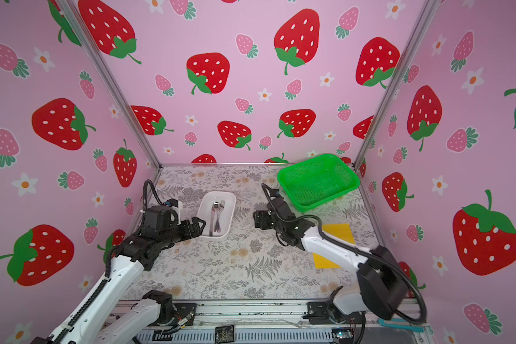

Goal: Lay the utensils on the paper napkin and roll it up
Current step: 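Release the white tray and move the right gripper to the yellow napkin, then pinch the yellow napkin corner with the right gripper and drag it toward the tray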

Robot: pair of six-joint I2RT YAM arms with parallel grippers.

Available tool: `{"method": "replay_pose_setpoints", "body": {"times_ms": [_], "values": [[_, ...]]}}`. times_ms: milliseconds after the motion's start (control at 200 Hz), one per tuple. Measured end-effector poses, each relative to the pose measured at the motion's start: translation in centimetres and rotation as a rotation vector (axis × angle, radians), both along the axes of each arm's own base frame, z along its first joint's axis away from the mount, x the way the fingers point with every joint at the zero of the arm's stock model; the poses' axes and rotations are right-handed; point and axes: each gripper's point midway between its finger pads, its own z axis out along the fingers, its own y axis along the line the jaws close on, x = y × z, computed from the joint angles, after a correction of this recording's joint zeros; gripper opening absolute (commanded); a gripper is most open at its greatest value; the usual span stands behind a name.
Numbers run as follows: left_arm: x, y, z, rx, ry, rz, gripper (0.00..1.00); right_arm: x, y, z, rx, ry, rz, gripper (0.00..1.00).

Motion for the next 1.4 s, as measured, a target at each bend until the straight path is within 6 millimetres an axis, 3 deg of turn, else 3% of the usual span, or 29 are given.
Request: {"method": "replay_pose_setpoints", "body": {"times_ms": [80,200,280,375,640,1151,1296,1401], "values": [[0.4,-0.9,0.4,-0.036,-0.023,-0.039,0.98,-0.6,-6.0,-0.9,0.015,-0.018,-0.155,0.72],[0.8,-1.9,0.5,-0.071,-0.031,-0.077,0.98,-1.8,-13.9,-4.8,0.003,0.036,-0.364,0.71],[1.0,-2.2,0.4,-0.082,-0.029,-0.090,0.98,-2.4,-17.1,-6.2,0.012,0.064,-0.452,0.70],[1.1,-2.5,0.2,-0.091,-0.022,-0.102,0.98,-2.4,-18.7,-7.0,0.034,0.106,-0.487,0.65],[0.9,-2.6,0.8,-0.098,-0.039,-0.107,0.98,-2.3,-18.8,-10.6,-0.018,0.282,-0.445,0.62],[0.8,-2.3,1.0,-0.090,-0.051,-0.097,0.98,-3.6,-18.7,-14.2,-0.094,0.413,-0.409,0.64],[0.8,-2.2,1.0,-0.083,-0.053,-0.097,0.98,-3.5,-17.0,-14.3,-0.096,0.404,-0.342,0.66],[0.8,-2.2,0.9,-0.081,-0.049,-0.097,0.98,-3.7,-14.0,-14.3,-0.108,0.390,-0.236,0.67]]}}
